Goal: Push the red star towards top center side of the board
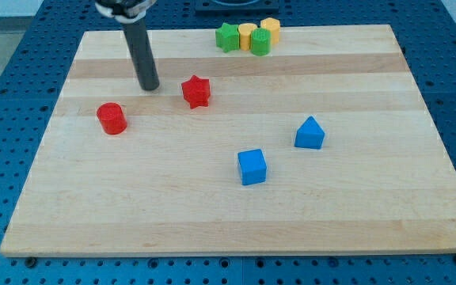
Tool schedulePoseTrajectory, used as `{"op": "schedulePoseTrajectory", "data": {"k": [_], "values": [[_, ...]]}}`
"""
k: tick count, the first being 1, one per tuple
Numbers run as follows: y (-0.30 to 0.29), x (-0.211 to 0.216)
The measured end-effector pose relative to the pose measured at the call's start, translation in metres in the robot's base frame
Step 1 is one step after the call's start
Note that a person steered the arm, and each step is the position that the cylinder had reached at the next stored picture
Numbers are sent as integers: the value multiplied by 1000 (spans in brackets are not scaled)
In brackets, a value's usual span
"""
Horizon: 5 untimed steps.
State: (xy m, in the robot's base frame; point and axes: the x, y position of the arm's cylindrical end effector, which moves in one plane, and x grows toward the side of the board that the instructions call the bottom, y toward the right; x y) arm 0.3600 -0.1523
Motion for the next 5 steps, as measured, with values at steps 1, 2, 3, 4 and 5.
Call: {"op": "schedulePoseTrajectory", "data": {"k": [1, 2, 3, 4, 5], "values": [[5, 42], [52, 37], [95, -4], [133, -42], [163, -62]]}}
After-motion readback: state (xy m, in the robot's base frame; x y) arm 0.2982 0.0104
